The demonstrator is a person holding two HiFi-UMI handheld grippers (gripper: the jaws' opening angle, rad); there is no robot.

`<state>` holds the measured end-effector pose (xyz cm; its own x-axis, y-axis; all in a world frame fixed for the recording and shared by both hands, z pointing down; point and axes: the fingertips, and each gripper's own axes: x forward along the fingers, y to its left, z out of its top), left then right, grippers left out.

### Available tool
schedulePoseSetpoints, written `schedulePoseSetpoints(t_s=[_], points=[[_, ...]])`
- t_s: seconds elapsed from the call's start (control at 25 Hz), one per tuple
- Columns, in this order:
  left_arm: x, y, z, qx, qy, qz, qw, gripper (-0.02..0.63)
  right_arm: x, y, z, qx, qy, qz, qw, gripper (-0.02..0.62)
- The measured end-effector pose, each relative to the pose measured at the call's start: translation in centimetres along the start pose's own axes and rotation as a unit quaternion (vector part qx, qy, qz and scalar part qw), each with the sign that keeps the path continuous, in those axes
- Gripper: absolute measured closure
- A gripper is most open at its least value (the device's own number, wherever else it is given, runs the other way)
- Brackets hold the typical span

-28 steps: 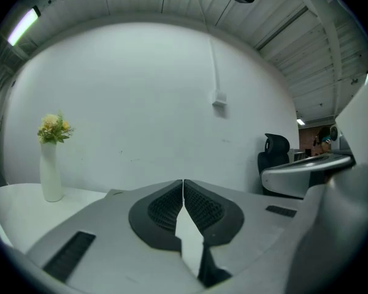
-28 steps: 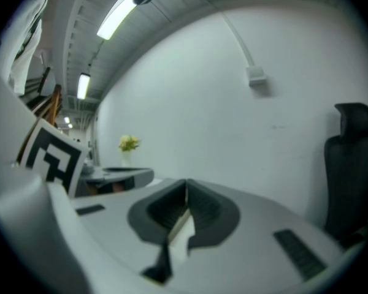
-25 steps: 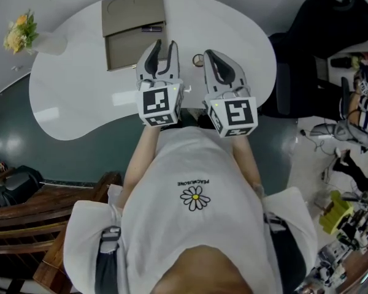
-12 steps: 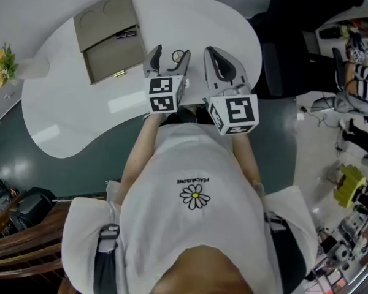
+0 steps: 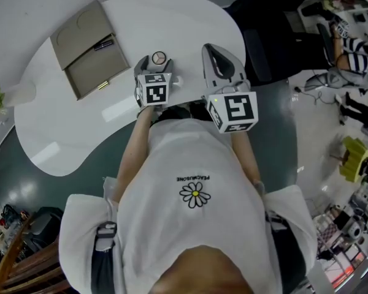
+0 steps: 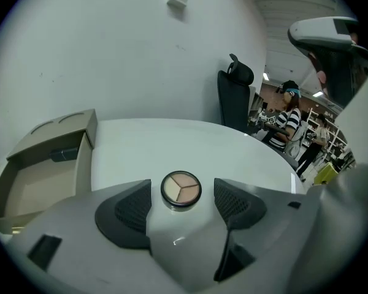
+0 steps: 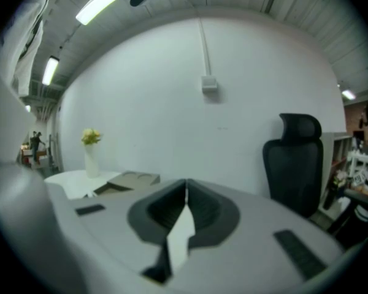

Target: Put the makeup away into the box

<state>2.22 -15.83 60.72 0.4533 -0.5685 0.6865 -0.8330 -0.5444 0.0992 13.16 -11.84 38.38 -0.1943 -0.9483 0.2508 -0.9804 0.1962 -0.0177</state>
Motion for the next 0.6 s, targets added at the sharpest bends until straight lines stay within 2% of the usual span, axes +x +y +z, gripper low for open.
schedulePoseSetpoints(t_s=[0.2, 0.32, 0.6], points=[[0.81, -0.39, -0.49, 0.021, 0.015, 0.003, 0.9997, 0.276, -0.3, -0.62, -0.13, -0.002, 0.0, -0.006, 1.0, 0.565], [1.0, -0.16, -0.45, 0.04, 0.024, 0.014, 0.9988, 0.353, -0.2, -0.51, -0.05, -0.006, 0.001, -0.005, 1.0, 0.565], [1.11, -0.53, -0.32, 0.046, 0.027, 0.005, 0.9985, 0.376, 0.07, -0.47, 0.39, -0.013, -0.001, 0.001, 1.0, 0.565]])
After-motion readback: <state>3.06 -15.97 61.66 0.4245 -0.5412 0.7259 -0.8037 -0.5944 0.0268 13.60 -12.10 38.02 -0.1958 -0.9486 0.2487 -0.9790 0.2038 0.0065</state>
